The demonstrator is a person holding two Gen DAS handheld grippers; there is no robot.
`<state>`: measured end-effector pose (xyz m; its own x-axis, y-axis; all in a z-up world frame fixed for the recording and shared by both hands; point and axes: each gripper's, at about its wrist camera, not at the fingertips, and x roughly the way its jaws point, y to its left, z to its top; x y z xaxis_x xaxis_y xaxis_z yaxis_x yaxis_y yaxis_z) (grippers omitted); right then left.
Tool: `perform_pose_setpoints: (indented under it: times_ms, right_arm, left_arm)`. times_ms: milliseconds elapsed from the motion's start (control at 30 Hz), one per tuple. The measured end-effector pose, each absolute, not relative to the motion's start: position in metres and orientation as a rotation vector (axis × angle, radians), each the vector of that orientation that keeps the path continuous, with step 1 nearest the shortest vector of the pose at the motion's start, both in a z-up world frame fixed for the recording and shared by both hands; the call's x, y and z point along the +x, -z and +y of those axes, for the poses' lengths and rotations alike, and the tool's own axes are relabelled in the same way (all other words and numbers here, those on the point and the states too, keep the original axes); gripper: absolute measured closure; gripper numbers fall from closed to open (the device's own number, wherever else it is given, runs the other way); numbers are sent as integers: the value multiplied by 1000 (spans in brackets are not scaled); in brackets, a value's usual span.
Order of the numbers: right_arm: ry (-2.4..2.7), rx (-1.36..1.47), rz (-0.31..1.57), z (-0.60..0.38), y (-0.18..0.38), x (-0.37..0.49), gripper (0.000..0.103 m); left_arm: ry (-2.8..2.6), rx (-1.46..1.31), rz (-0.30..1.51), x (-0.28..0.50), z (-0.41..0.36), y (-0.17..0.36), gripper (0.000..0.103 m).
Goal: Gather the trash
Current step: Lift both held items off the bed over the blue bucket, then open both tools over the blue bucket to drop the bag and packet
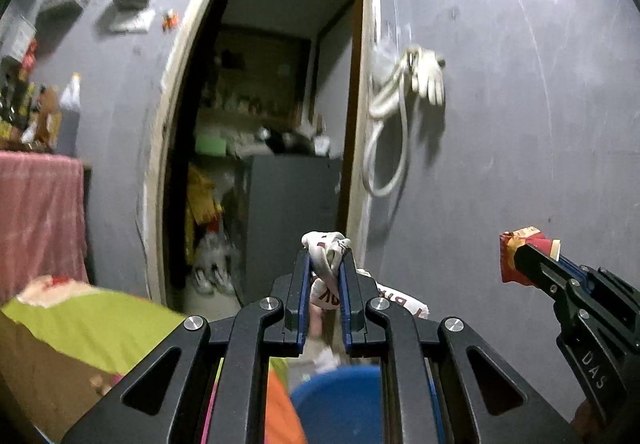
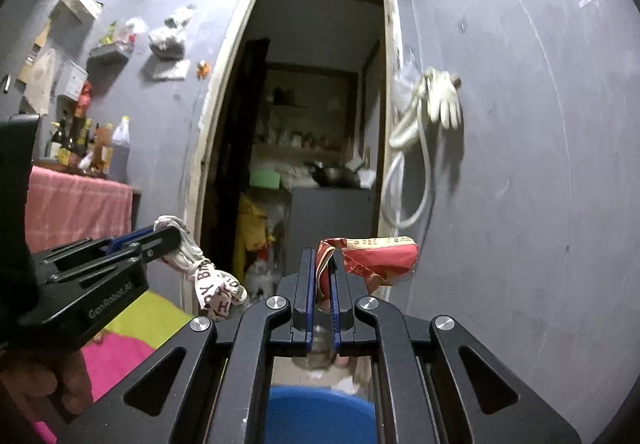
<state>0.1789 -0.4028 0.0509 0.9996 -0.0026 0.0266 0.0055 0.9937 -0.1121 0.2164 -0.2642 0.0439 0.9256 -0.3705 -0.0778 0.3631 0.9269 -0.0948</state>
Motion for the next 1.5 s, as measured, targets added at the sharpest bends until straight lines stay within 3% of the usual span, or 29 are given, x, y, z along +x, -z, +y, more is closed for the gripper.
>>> perform_pose_setpoints:
  times_ms: [600, 1033, 1133, 1300, 1500]
  right_arm:
    - [-67, 66, 305, -442, 5, 235, 97]
    - [-93, 130, 423, -453, 19, 255, 91]
    - [-94, 139, 432, -454, 18, 257, 80]
    - [-85, 137, 426, -455, 16, 254, 80]
    - [-59, 123, 366, -453, 3, 245, 79]
  left_arm:
    - [455, -11, 459, 280, -302, 31, 92]
    - [465, -118, 660, 320, -289, 47, 83]
    - [462, -130, 665, 319, -286, 45, 83]
    - [473, -138, 645, 317, -283, 40, 75]
    - [472, -154, 580, 309, -270, 23, 73]
